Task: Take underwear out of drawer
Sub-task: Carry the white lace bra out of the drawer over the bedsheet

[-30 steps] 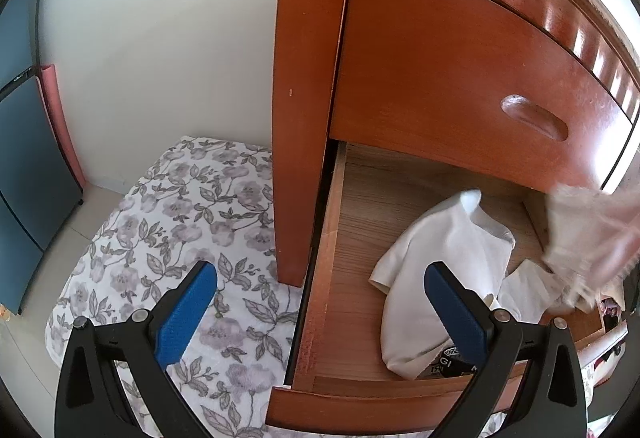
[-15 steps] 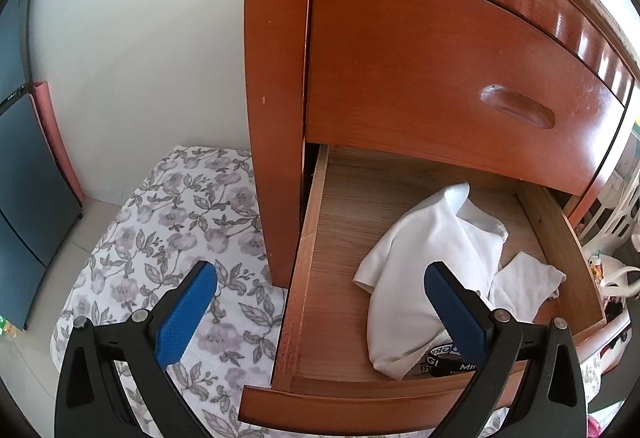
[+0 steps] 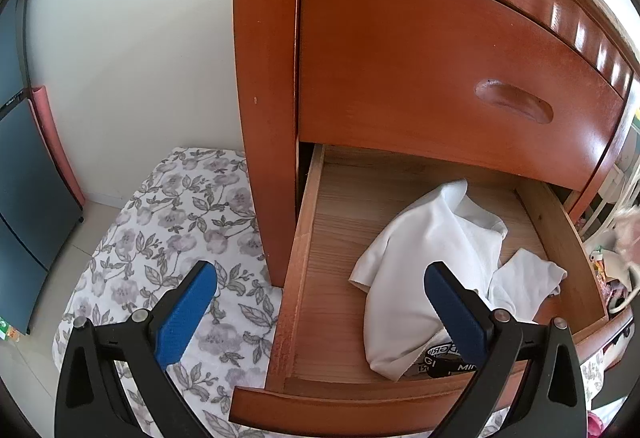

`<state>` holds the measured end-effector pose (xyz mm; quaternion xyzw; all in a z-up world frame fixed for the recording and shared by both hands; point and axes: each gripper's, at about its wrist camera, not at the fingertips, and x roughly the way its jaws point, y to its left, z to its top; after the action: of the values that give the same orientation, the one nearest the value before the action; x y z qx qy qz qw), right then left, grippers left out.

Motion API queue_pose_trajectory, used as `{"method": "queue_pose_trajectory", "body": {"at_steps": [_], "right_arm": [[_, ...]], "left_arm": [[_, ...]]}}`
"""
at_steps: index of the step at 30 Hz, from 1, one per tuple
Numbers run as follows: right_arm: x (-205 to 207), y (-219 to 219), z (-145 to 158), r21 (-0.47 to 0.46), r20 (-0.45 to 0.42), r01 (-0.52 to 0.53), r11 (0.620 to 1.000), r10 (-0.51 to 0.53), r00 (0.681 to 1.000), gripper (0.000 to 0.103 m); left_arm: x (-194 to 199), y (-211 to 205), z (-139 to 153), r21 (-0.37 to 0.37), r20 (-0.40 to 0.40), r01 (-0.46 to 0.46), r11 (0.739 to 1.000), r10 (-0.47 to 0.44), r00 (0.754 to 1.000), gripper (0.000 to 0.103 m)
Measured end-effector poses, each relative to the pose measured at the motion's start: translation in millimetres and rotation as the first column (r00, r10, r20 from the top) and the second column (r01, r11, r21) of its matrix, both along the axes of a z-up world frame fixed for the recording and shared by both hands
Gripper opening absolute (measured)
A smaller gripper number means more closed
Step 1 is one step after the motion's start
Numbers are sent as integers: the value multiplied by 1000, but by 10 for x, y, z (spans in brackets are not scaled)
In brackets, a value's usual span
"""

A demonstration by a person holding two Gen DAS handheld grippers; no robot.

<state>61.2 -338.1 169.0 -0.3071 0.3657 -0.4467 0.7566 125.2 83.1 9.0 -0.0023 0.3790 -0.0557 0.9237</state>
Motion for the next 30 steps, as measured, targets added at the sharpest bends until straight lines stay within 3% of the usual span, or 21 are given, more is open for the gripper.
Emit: {"method": "queue_pose_trajectory", "body": {"at_steps": [4,10,15,20,30], "right_arm": [[-38,121,-775,203,-84,-11,979,28,996,5],[-179,580,-1709,472,-169,-37,881,131,977,5],[-259,848,-1889,572,-154,-65,818,185,971,6],[-271,931,-2014,723,-108,-61,688,200,974,6],[-409,1046,-2255,833,-99,-23,553,191,977,10]], "left_arm": [[-2,-21,1,5,-1,1,1000,-1,1000,103],[-5,-27,-3,10,-2,6,1000,-6,1000,103],[-4,-23,-2,7,-1,6,1000,-6,1000,103],[-8,-8,-5,1,1,6,1000,-6,1000,103],[-11,-24,-25,2,1,8,1000,-8,1000,103]]}}
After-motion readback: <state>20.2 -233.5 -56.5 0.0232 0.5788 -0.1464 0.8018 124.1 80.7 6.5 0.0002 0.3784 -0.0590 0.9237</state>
